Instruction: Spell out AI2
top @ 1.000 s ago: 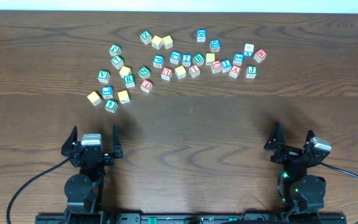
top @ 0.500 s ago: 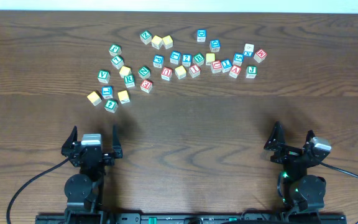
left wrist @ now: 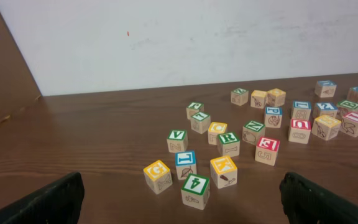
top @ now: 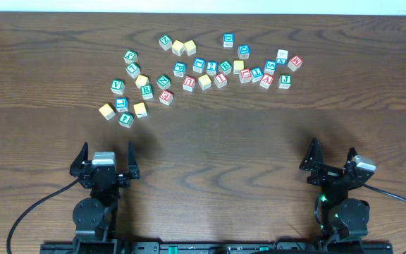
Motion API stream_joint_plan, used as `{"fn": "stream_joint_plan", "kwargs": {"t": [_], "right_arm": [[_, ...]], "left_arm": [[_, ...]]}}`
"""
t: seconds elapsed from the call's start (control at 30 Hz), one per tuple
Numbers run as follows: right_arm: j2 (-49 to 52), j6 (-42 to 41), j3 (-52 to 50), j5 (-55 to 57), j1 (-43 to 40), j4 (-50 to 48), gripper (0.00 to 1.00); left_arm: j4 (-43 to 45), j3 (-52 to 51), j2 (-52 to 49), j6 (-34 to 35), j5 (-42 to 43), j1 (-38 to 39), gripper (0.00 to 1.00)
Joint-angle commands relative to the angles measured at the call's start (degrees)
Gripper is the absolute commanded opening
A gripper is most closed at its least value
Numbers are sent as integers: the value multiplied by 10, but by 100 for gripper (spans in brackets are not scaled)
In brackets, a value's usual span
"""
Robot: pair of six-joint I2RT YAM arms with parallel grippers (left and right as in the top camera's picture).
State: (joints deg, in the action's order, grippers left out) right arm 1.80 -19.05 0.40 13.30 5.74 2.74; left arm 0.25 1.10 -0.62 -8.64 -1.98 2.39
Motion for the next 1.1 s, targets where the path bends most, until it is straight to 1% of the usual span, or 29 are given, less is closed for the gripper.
{"fn": "stream_joint_plan", "kwargs": {"t": [0.0,0.1,0.2,0.37,0.47,0.57,0.67,0.87,1.07], "right_arm": [[-4,-6,-1,1,-2,2,99],[-4,-6,-1,1,-2,2,99],[-4,-6,-1,0,-2,2,99],[-4,-6,-1,0,-2,2,99],[-4,-6,-1,0,-2,2,99],[-4,-6,-1,1,-2,2,99],[-4,-6,-1,1,-2,2,99],[-4,-6,-1,0,-2,2,99],[-4,-6,-1,0,-2,2,99]], "left_arm": [[5,25,1,10,3,-2,99],[5,45,-11,10,18,-2,100],[5,76,-44,10,41,-2,99],[4,148,-150,10,49,-2,99],[-4,205,-230,10,76,-2,99],[-35,278,-319,10,107,-2,99],[-95,367,-405,10,128,-2,99],[-293,616,-585,9,137,-2,99],[-458,841,-731,3,204,-2,99]]}}
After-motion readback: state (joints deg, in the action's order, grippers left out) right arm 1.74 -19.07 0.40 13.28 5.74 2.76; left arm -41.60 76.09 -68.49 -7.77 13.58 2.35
